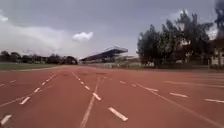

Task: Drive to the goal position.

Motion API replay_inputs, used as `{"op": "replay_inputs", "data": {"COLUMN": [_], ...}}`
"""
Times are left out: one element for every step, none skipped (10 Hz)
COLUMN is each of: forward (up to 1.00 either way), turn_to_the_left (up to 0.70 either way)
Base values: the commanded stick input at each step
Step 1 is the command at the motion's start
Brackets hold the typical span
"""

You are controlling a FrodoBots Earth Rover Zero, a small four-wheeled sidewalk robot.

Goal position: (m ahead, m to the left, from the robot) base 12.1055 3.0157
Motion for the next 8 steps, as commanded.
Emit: {"op": "replay_inputs", "data": {"forward": [0.45, 0.45, 0.45, 0.45, 0.45, 0.45, 0.45, 0.45], "turn_to_the_left": [0.00, 0.00, 0.00, 0.00, 0.00, 0.00, 0.00, 0.00]}}
